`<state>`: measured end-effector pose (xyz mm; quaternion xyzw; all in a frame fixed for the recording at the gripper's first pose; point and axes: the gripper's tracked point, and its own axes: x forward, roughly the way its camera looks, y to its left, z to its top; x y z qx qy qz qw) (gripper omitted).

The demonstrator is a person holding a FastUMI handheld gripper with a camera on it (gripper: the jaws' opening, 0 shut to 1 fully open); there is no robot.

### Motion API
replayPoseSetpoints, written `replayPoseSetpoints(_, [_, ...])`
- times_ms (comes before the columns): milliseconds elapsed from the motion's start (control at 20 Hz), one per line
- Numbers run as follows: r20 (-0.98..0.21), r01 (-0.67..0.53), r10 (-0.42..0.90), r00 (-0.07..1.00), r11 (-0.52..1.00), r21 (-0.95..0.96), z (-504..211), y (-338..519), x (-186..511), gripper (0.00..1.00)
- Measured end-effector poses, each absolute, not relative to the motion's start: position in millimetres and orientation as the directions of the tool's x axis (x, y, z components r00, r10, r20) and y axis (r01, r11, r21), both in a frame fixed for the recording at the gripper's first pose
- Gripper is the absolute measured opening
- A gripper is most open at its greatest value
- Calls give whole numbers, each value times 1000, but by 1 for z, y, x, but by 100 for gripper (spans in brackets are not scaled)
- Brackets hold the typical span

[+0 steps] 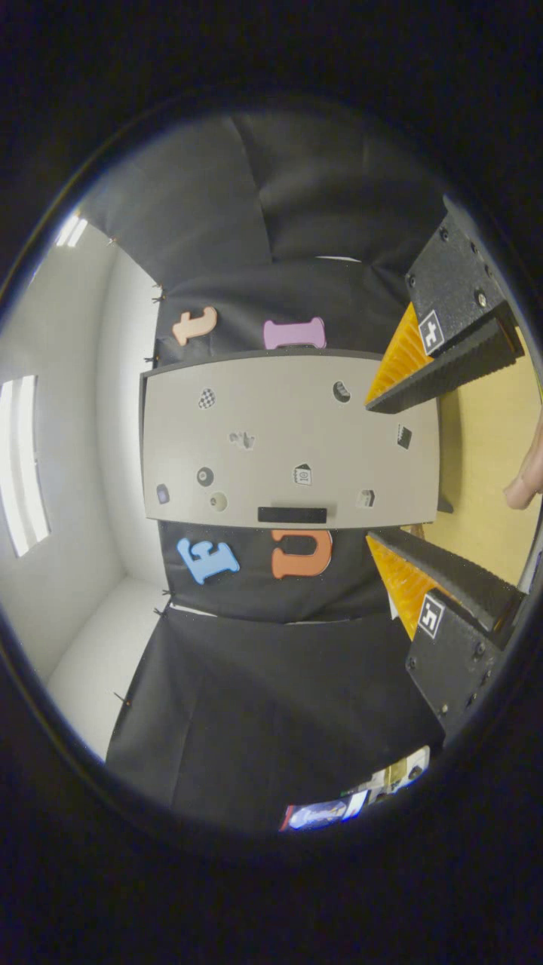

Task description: Open the shoe cabinet door, grab the shoes and put them into the shoe cabinet, then close the shoe cabinet door.

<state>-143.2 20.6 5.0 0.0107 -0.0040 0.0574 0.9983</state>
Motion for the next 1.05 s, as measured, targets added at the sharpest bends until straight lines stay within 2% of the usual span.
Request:
replayPoseSetpoints(450, [-30, -135, 134, 990, 990, -36, -17, 35, -141, 100])
replayPoseSetpoints(1050, [-49, -111, 111, 993, 994, 0, -28, 15, -138, 100])
